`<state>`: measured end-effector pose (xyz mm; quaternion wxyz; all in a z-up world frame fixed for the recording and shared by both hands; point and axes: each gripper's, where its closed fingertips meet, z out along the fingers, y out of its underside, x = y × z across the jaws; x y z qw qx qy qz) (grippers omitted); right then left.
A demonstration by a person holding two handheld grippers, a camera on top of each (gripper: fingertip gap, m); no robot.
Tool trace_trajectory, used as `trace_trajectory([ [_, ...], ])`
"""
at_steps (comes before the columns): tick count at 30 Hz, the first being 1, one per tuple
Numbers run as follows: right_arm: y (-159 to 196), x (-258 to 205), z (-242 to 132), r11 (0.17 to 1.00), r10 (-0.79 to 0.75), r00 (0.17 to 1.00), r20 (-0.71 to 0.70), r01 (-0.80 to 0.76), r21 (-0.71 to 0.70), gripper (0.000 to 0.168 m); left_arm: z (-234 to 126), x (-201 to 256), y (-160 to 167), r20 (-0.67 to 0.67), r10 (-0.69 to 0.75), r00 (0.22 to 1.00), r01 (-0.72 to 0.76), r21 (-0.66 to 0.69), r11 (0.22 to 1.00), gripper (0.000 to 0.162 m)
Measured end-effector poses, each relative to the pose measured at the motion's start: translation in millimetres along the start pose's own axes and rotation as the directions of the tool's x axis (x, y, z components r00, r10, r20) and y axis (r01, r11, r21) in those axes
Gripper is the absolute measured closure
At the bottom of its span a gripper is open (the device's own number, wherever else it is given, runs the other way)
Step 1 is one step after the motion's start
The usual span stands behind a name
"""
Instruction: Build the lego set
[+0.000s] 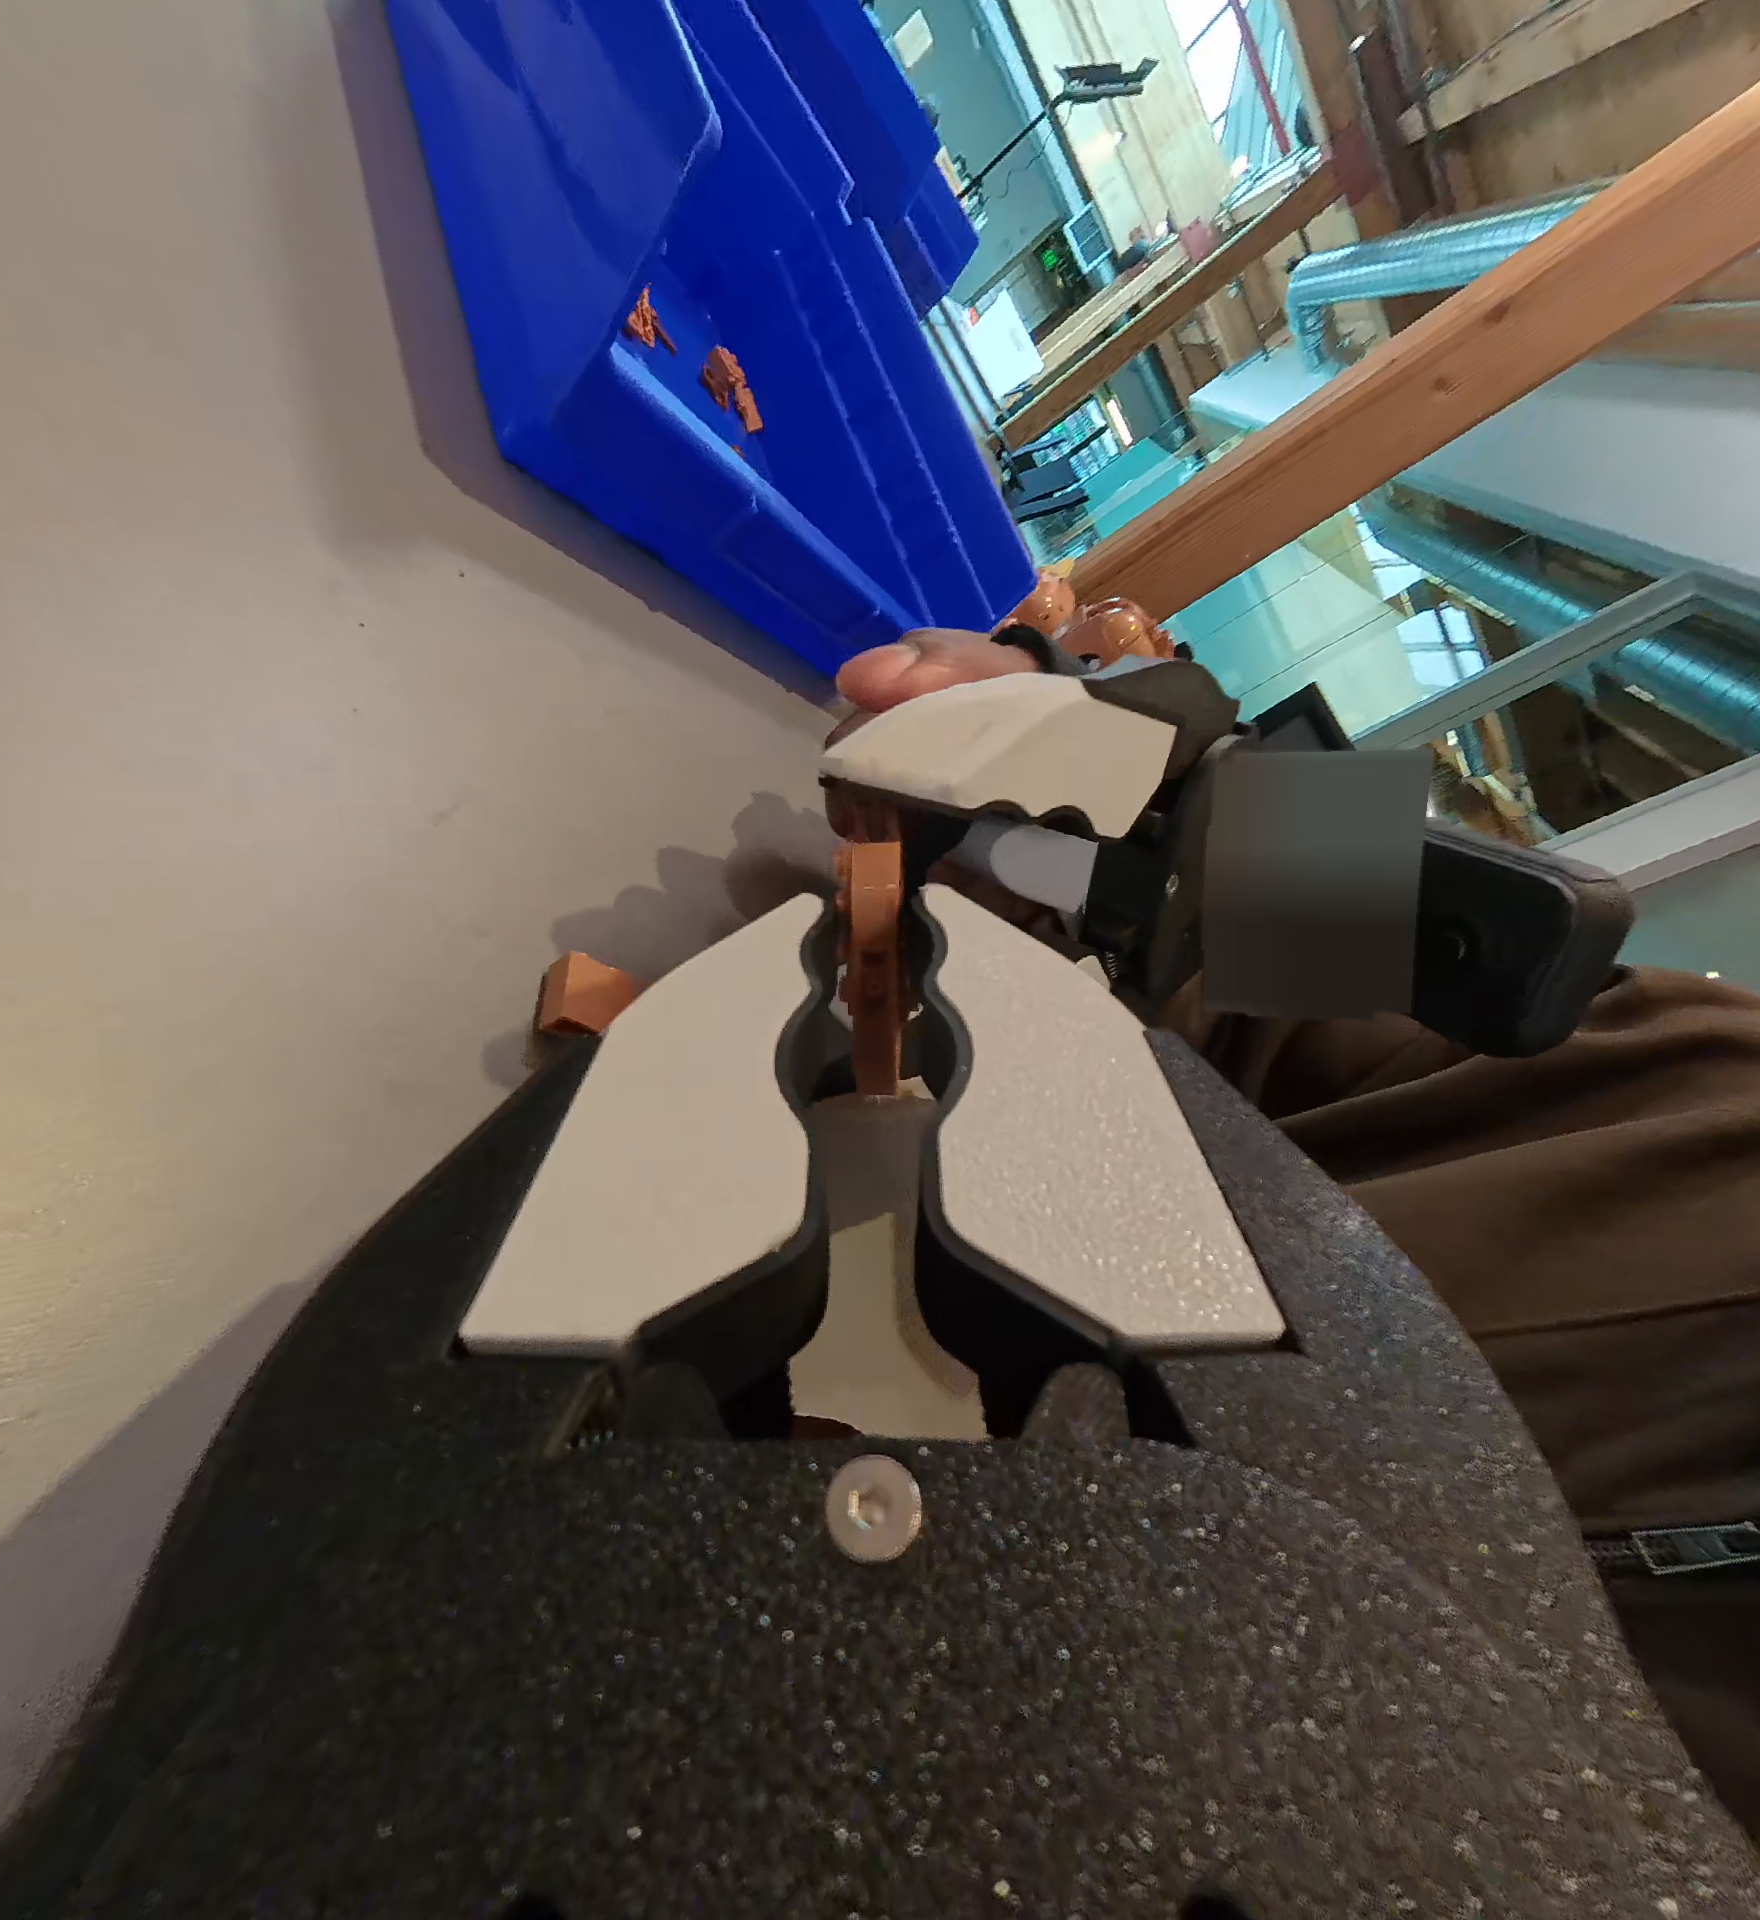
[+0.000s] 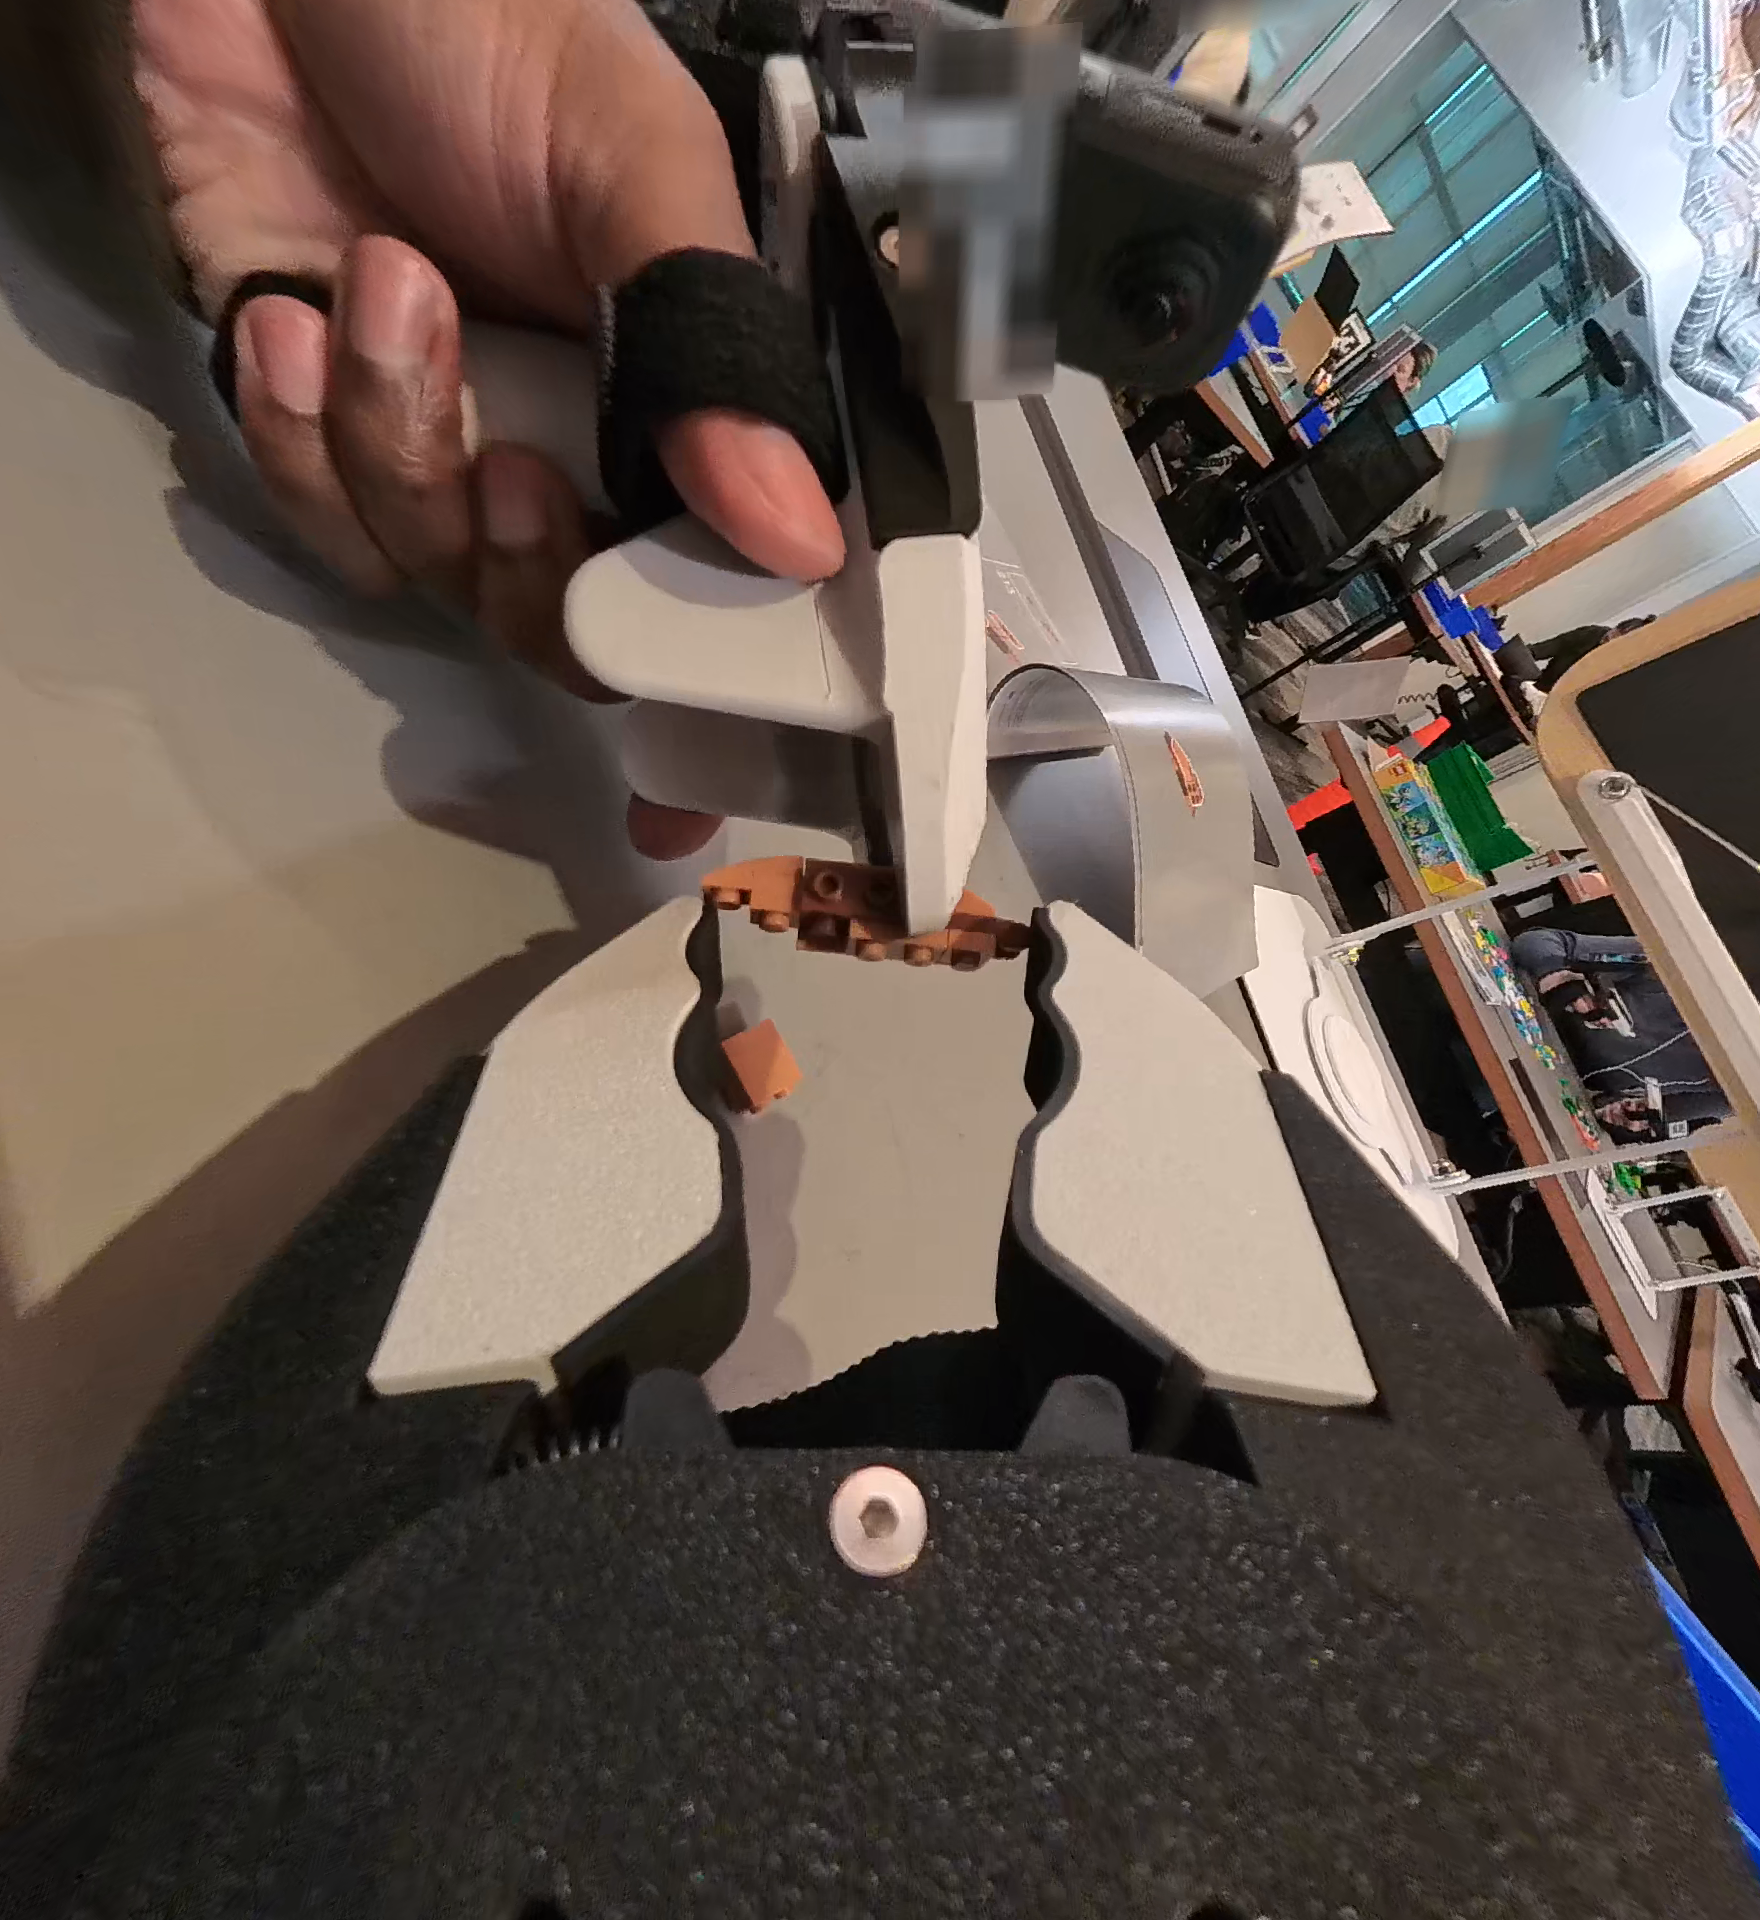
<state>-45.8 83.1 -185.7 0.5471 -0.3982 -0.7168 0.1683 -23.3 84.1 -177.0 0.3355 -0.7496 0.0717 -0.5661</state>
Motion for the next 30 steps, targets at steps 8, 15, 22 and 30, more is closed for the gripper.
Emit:
trace_trajectory([
  [8,1.0,0.3,-0.6,1.0,-0.008,1.0,0.002,0.008,-0.008,0.112,1.2,-0.4,-0.6,-0.022,-0.012,1.0,0.012,0.016,1.0,0.149],
  [15,1.2,-2.1,-0.1,1.0,-0.009,1.0,0.016,0.009,-0.007,0.112,1.6,-2.7,-1.4,-0.021,0.009,1.0,-0.008,0.035,0.999,0.151],
  [22,29.7,-10.3,-3.6,0.997,0.055,0.98,0.189,-0.045,-0.061,0.116,-9.0,-5.2,-12.3,-0.054,-0.046,0.997,0.051,0.091,0.995,0.151],
  [30,51.0,-19.7,4.4,0.98,0.19,0.899,0.395,-0.154,-0.123,0.131,-22.7,-8.7,-24.6,-0.098,-0.075,0.992,0.089,0.146,0.985,0.151],
])
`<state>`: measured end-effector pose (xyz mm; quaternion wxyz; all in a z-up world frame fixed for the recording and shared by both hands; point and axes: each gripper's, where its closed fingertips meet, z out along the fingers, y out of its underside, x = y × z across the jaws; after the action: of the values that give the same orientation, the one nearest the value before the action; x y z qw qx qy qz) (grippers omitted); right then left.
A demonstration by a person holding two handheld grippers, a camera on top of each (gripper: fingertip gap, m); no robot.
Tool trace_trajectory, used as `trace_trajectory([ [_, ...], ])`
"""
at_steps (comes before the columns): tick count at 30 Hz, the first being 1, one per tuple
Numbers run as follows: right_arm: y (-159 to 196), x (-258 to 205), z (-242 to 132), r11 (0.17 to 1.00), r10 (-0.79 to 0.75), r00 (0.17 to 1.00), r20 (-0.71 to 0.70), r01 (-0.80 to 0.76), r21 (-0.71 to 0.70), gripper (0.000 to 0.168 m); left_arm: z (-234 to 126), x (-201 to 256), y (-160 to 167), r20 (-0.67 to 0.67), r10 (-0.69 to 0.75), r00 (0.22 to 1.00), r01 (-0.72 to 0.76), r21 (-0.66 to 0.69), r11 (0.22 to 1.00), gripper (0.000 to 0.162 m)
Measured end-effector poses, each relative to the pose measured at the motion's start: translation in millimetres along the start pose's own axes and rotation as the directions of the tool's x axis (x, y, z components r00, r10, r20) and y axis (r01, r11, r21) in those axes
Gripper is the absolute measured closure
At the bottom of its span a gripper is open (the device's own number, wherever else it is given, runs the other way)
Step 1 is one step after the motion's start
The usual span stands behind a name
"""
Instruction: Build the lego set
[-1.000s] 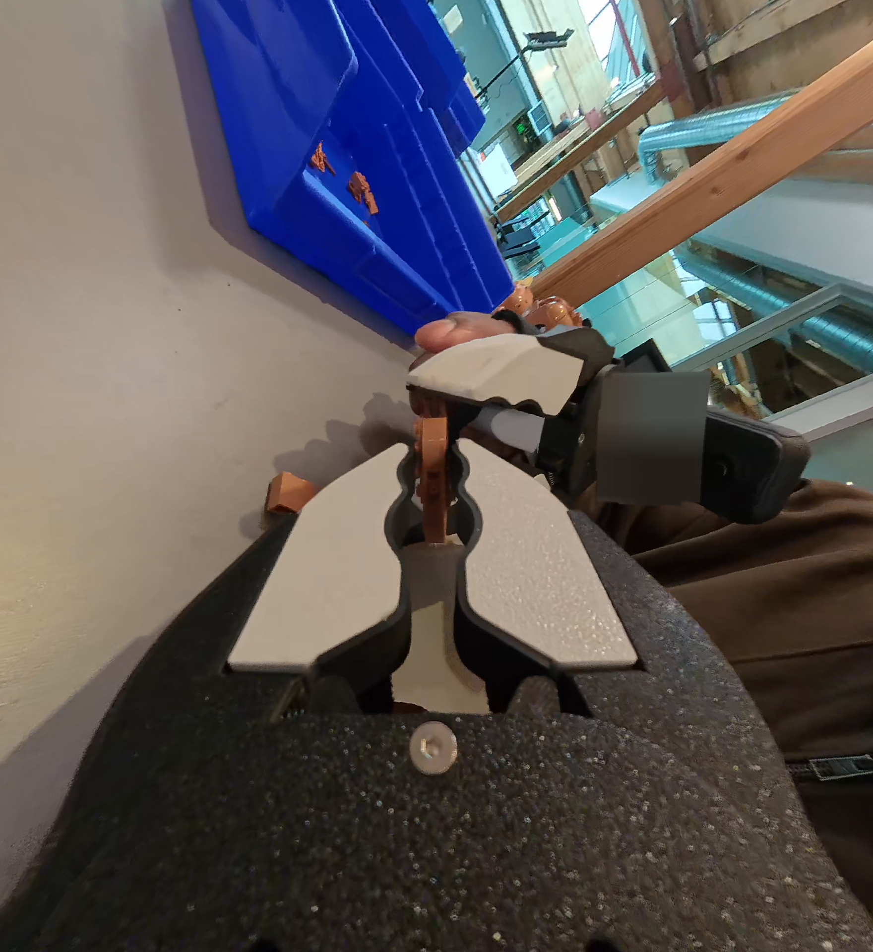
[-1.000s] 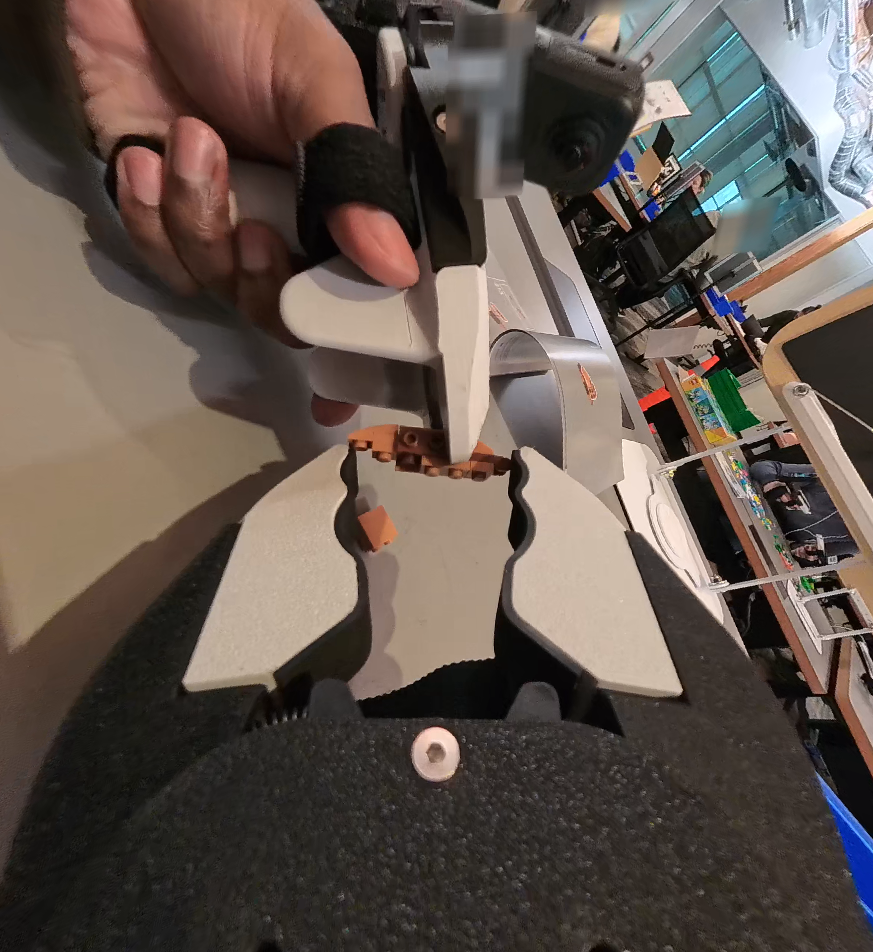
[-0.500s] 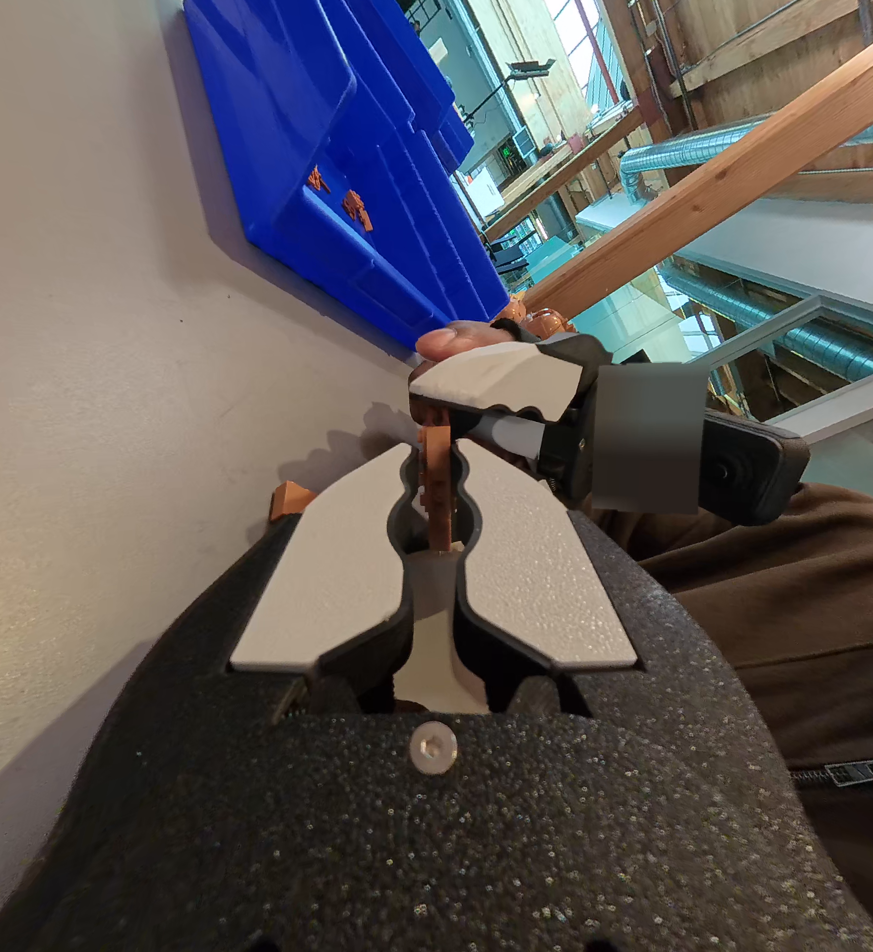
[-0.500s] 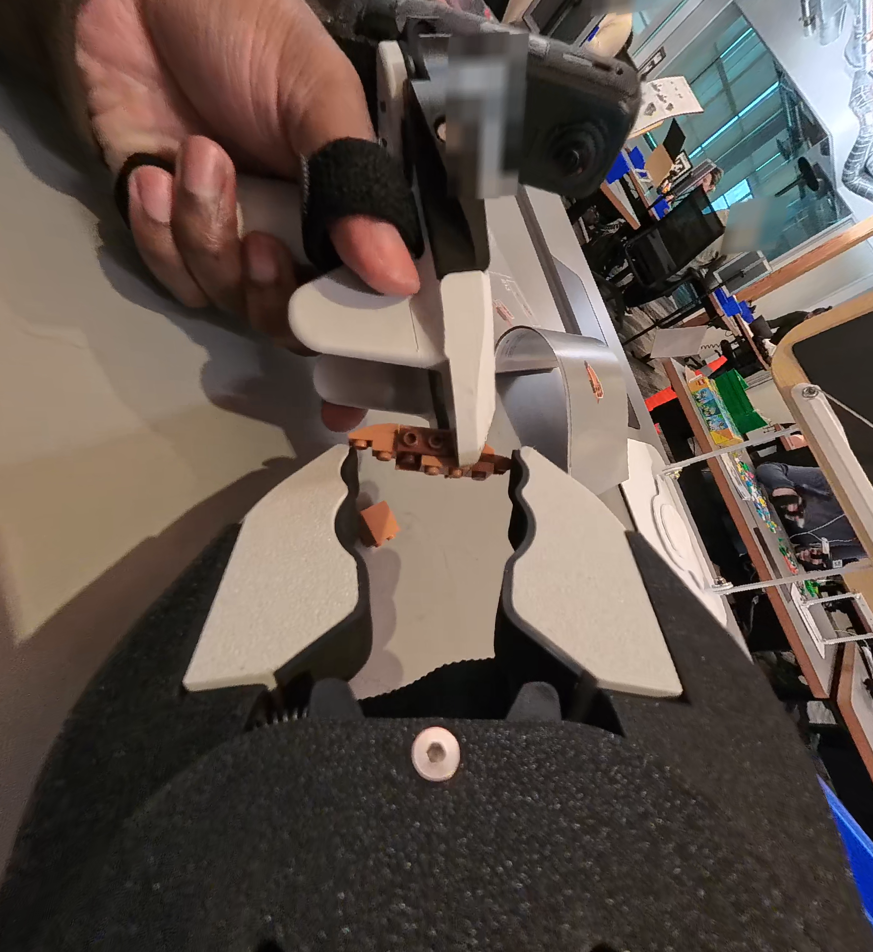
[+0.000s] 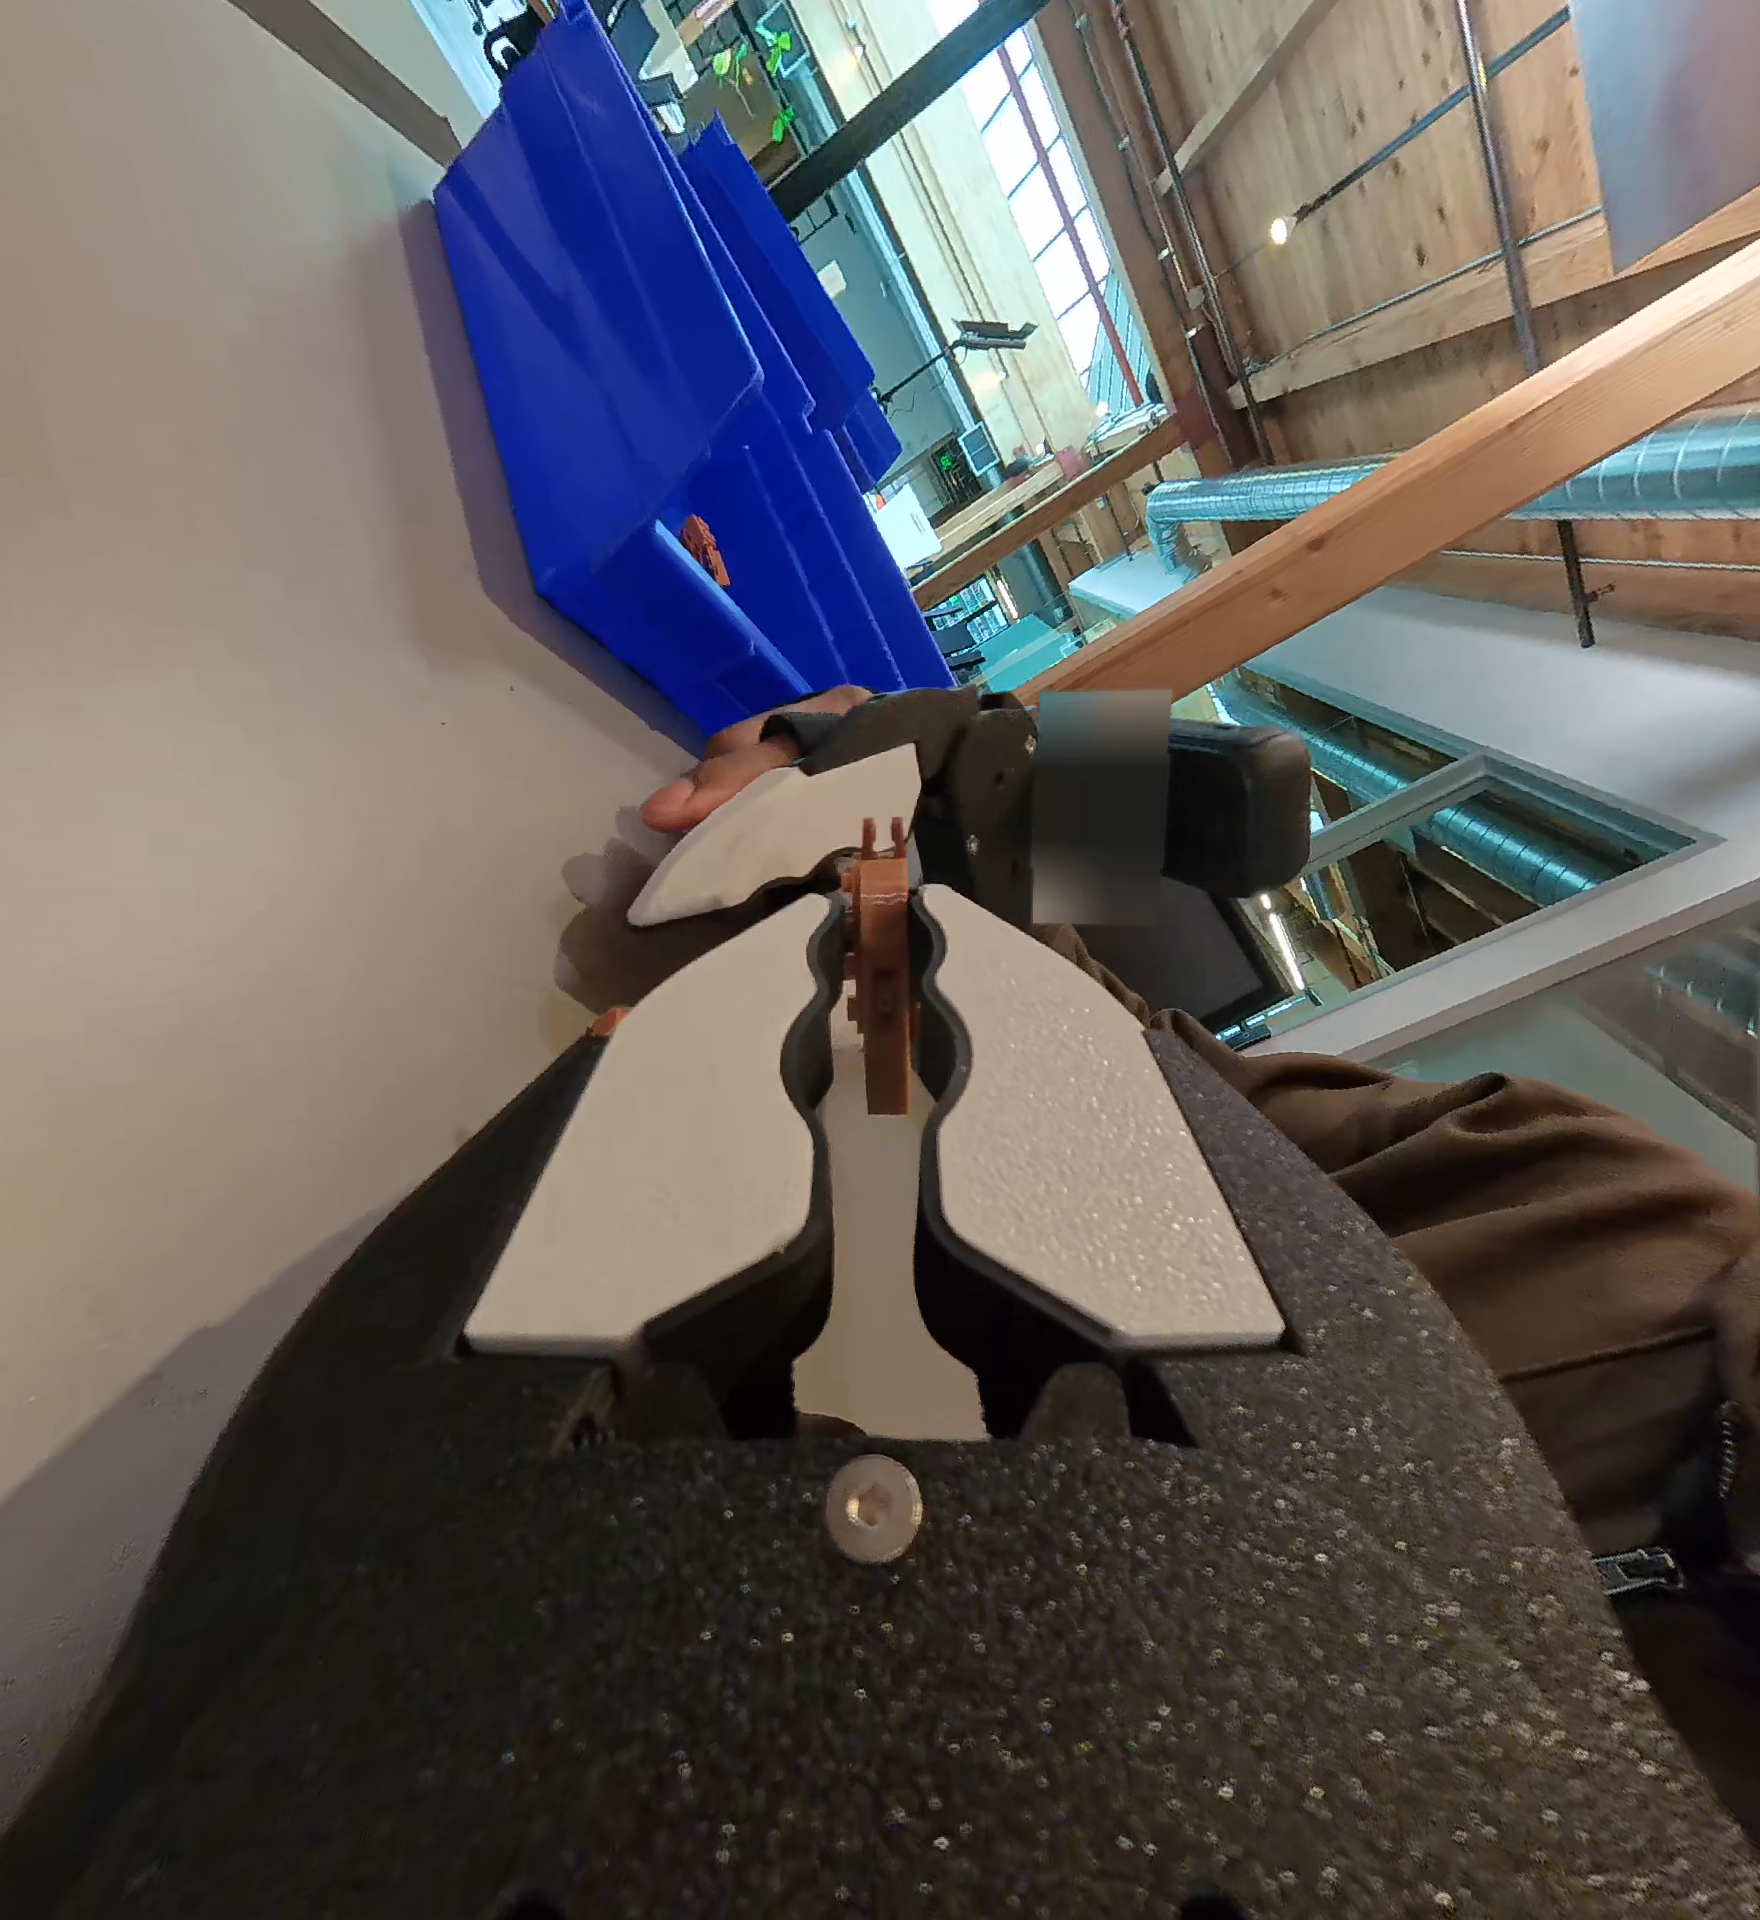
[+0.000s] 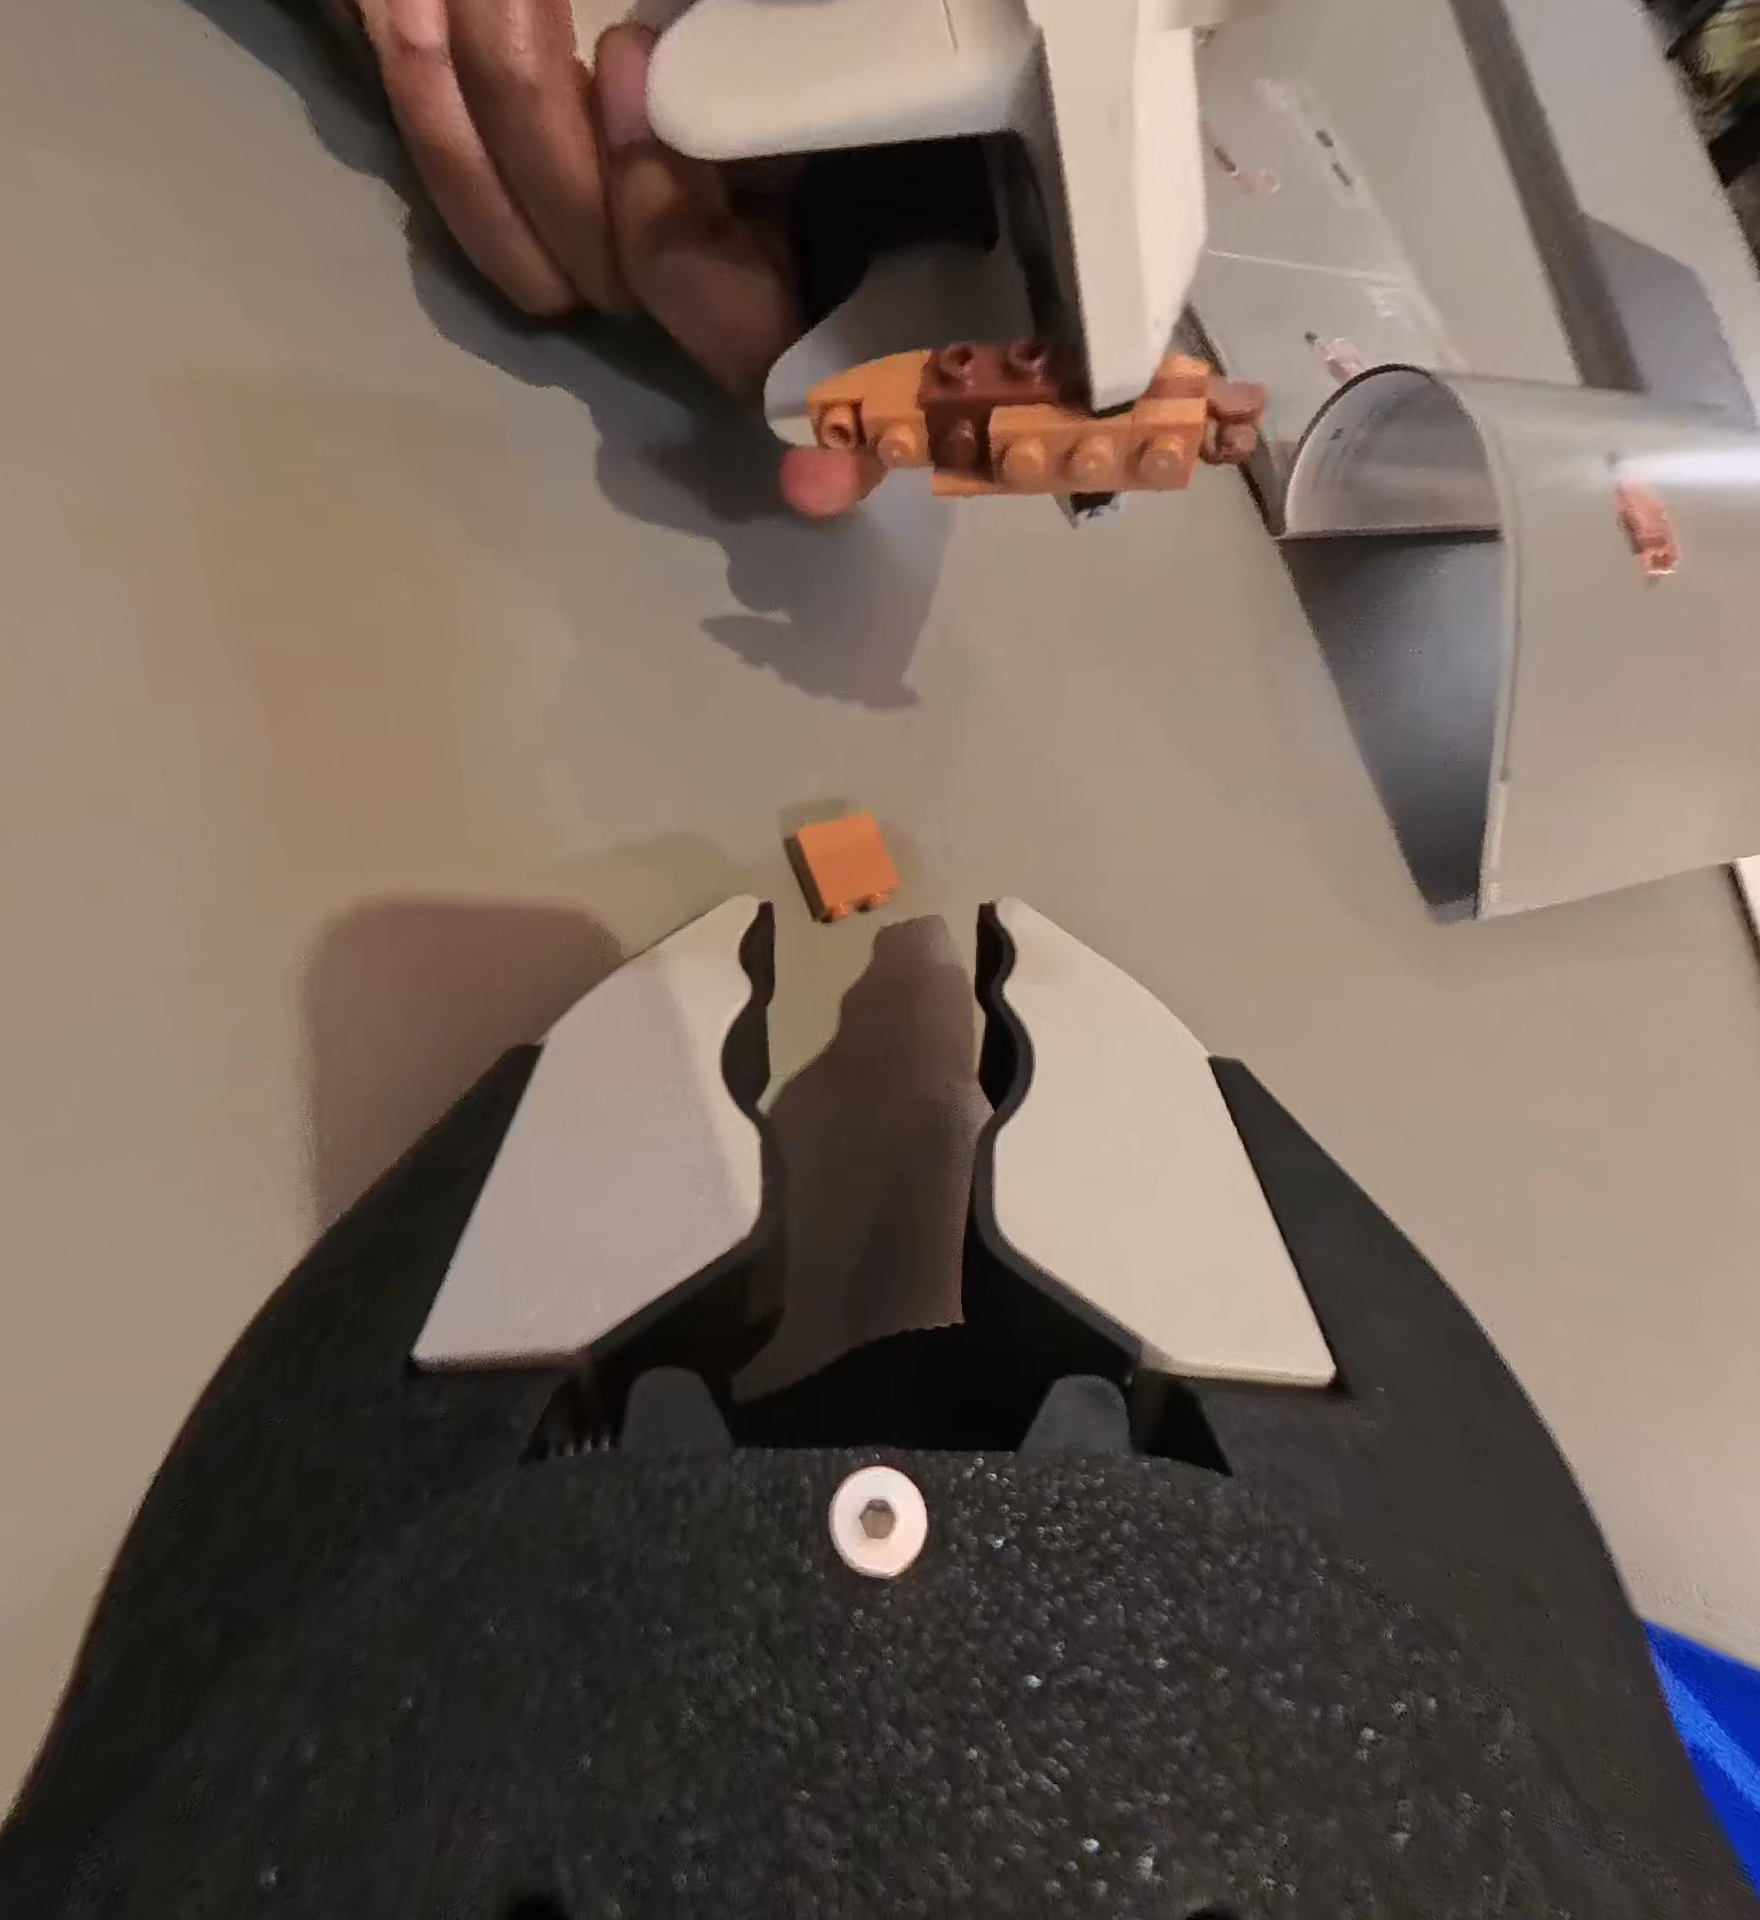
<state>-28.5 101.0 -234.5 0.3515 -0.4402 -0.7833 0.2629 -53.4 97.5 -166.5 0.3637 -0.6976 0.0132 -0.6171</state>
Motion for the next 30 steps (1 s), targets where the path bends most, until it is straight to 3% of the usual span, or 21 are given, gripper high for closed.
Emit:
trace_trajectory([
  [5,-3.7,-6.4,12.3,0.997,0.066,0.991,0.119,-0.062,-0.04,0.134,-3.0,-1.0,-1.6,-0.004,-0.005,1.0,0.005,0.001,1.0,0.15],
  [7,-3.1,-6.1,16.4,0.993,0.101,0.986,0.134,-0.092,-0.071,0.149,-4.0,-1.9,-2.0,0.001,-0.007,1.0,0.007,0.003,1.0,0.151],
  [10,-6.9,18.0,14.3,0.999,-0.025,0.997,-0.079,0.022,-0.039,0.15,-7.0,-7.0,-3.5,0.036,-0.01,0.999,0.01,0.01,1.0,0.151],
  [15,-40.9,40.7,-16.8,0.964,-0.126,0.895,-0.427,0.212,0.159,0.15,-11.6,-14.3,-10.5,0.067,-0.056,0.996,0.051,0.07,0.996,0.151],
  [22,-73.8,33.8,-23.5,0.824,-0.437,0.622,-0.65,0.567,-0.011,0.15,-4.8,-2.2,-15.1,-0.102,-0.207,0.973,0.222,0.167,0.961,0.151],
  [30,-68.7,25.4,-17.6,0.861,-0.376,0.715,-0.589,0.504,0.062,0.144,-4.6,-1.8,-15.5,-0.107,-0.208,0.972,0.225,0.174,0.959,0.151],
])
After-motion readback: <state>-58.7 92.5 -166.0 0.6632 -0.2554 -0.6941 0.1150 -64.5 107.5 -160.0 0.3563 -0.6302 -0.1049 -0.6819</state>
